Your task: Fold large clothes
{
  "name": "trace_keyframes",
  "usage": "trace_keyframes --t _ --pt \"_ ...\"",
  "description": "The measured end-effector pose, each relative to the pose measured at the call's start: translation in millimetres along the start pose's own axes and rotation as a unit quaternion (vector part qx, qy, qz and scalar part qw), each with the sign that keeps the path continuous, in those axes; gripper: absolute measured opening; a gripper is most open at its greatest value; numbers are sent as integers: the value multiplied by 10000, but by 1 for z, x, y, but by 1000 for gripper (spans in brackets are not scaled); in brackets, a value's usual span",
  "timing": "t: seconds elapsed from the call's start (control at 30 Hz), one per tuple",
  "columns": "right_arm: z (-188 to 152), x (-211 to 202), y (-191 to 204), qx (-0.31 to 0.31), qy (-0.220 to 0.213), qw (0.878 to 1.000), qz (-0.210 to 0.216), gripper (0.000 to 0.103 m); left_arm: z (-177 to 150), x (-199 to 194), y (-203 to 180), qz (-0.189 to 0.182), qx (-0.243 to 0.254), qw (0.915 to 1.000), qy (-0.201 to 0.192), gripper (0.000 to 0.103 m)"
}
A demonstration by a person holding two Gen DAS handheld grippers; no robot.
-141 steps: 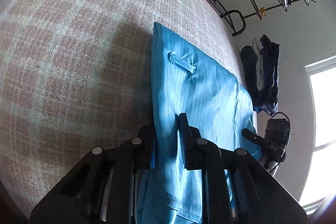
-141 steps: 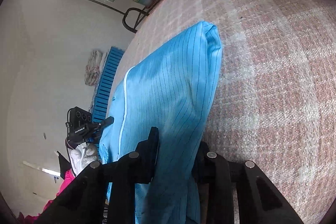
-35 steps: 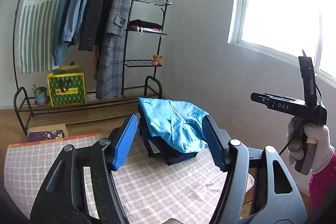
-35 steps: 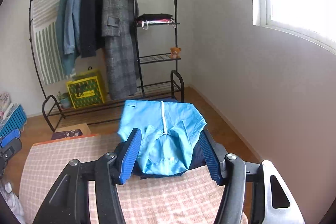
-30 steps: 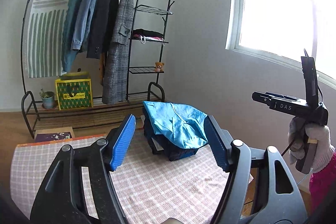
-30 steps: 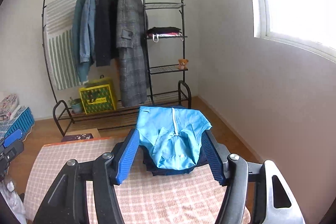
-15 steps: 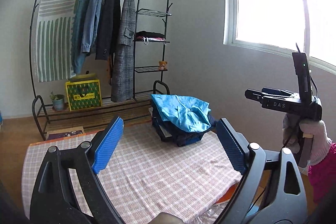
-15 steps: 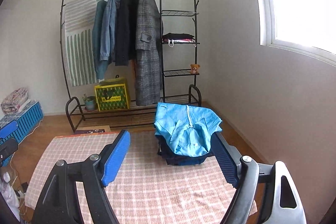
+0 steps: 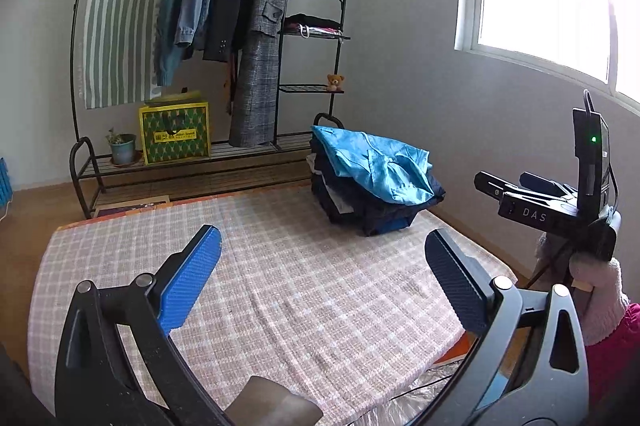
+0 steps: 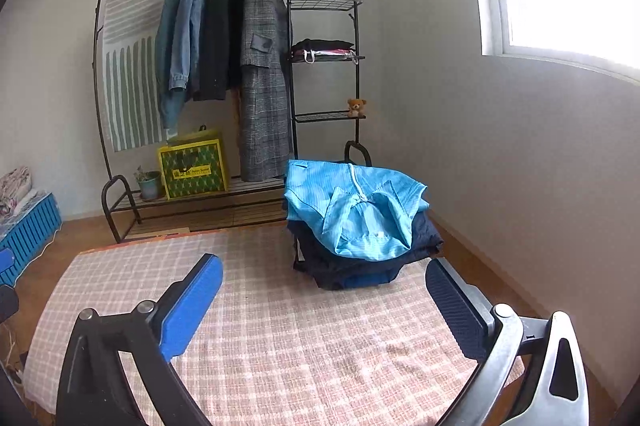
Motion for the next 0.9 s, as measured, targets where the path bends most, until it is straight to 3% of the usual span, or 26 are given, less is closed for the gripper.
trace_keyframes --t 0.1,0.23,0.43,0.9 --pt "-12 10 8 63 28 9999 -106 103 -9 7 8 148 -13 9999 -5 103" --pt "-28 26 21 -75 151 9995 -258 103 -26 25 19 178 -84 9994 302 103" --pt "-52 45 31 75 350 9992 -175 103 -43 44 24 264 18 9988 421 103" --pt "-64 64 28 324 545 9975 -306 103 -52 69 37 329 64 9979 549 103"
Point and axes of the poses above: each gripper's, at about its wrist camera, not at the fingertips, and x roughly the way its jaws point, y to its left, z to its top, the point moved 1 cm from there along x, roughly the way its jaws point, and after that the axes turned 14 degrees about -x, right-handed, at the moved point
